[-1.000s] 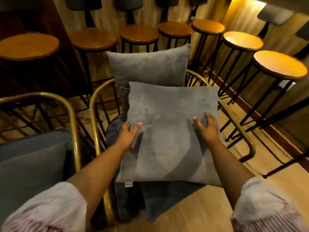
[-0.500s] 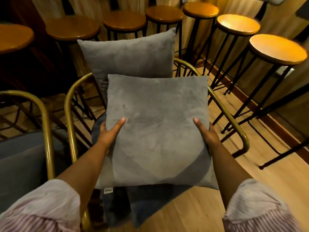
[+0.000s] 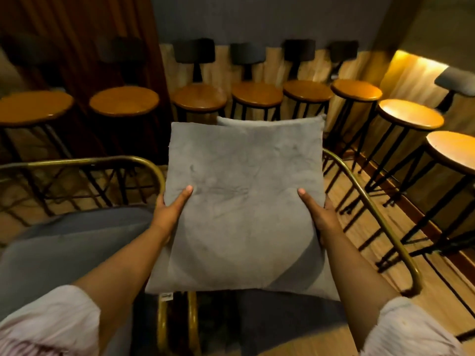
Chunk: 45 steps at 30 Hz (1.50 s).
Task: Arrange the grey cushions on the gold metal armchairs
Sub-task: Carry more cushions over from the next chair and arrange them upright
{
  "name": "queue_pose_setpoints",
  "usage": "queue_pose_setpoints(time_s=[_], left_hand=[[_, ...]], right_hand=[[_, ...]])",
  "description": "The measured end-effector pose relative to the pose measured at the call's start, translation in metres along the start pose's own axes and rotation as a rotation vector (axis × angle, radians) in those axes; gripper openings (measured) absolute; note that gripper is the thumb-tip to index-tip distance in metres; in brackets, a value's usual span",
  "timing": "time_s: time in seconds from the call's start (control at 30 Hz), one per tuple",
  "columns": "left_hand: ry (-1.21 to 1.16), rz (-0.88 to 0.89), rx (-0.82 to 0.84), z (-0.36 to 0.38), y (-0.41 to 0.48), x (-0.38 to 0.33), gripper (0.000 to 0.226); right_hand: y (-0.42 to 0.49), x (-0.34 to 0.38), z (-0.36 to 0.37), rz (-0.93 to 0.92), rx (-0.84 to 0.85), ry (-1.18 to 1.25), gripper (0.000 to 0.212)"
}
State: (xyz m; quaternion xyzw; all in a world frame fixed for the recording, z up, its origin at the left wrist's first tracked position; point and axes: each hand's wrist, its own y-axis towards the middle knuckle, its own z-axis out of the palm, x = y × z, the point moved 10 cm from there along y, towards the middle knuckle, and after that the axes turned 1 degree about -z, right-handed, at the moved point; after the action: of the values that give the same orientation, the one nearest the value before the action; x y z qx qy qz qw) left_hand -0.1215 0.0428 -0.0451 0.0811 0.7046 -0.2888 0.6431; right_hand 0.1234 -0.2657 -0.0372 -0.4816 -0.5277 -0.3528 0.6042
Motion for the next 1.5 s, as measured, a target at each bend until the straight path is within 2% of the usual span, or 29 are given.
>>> queue_pose_setpoints(time_s=[0.1, 0.2, 0.23, 0.3, 0.37, 0.4, 0.47, 0.53, 0.6, 0.67, 0.77, 0.9, 0.97, 1.13, 1.27, 1.4, 1.5], left_hand=[[-0.011, -0.007, -0.078, -0.074, 0.012, -0.013, 0.082], [-0.026, 0.0, -0.14, -0.153, 0.02, -0.026, 0.085], [-0.02, -0.003, -0.164, -0.182, 0.024, -0.03, 0.087], [0.005, -0.011, -0.201, -0.239, 0.036, -0.034, 0.105], [0.048, -0.014, -0.229, -0.287, 0.047, -0.036, 0.117], [0.058, -0.011, -0.234, -0.31, 0.053, -0.038, 0.113], [0.069, 0.006, -0.248, -0.349, 0.064, -0.043, 0.092], [0.106, -0.003, -0.284, -0.387, 0.085, -0.038, 0.085], [0.151, -0.034, -0.3, -0.42, 0.107, -0.037, 0.094], [0.186, -0.041, -0.281, -0.445, 0.136, -0.038, 0.102], [0.235, -0.022, -0.248, -0.465, 0.175, -0.044, 0.11], [0.216, -0.023, -0.21, -0.478, 0.225, -0.042, 0.118], [0.205, -0.022, -0.201, -0.483, 0.247, -0.037, 0.123], [0.241, 0.036, -0.177, -0.485, 0.292, -0.028, 0.125], [0.257, 0.074, -0.18, -0.481, 0.324, -0.008, 0.122], [0.326, 0.026, -0.181, -0.475, 0.337, 0.041, 0.122], [0.42, -0.012, -0.19, -0.471, 0.331, 0.078, 0.115]], right_hand=[[-0.018, 0.012, 0.073, -0.024, 0.077, 0.025, 0.091], [-0.04, 0.012, 0.153, -0.029, 0.17, 0.017, 0.103], [-0.049, 0.012, 0.183, -0.032, 0.198, 0.012, 0.098], [-0.062, 0.01, 0.238, -0.033, 0.231, 0.015, 0.085], [-0.071, 0.006, 0.291, -0.042, 0.262, 0.023, 0.085], [-0.074, 0.003, 0.32, -0.049, 0.278, 0.025, 0.086], [-0.08, 0.001, 0.373, -0.073, 0.301, 0.028, 0.084], [-0.082, -0.001, 0.418, -0.086, 0.341, 0.0, 0.088], [-0.079, -0.005, 0.462, -0.094, 0.397, -0.051, 0.103], [-0.069, -0.01, 0.497, -0.098, 0.445, -0.091, 0.11], [-0.047, -0.019, 0.54, -0.114, 0.512, -0.141, 0.109], [-0.032, -0.027, 0.576, -0.117, 0.477, -0.202, 0.132], [-0.026, -0.034, 0.591, -0.129, 0.462, -0.21, 0.136], [-0.003, -0.067, 0.611, -0.134, 0.425, -0.192, 0.111], [0.016, -0.096, 0.619, -0.168, 0.353, -0.178, 0.107], [0.025, -0.137, 0.618, -0.163, 0.373, -0.24, 0.105], [0.023, -0.175, 0.613, -0.178, 0.382, -0.311, 0.097]])
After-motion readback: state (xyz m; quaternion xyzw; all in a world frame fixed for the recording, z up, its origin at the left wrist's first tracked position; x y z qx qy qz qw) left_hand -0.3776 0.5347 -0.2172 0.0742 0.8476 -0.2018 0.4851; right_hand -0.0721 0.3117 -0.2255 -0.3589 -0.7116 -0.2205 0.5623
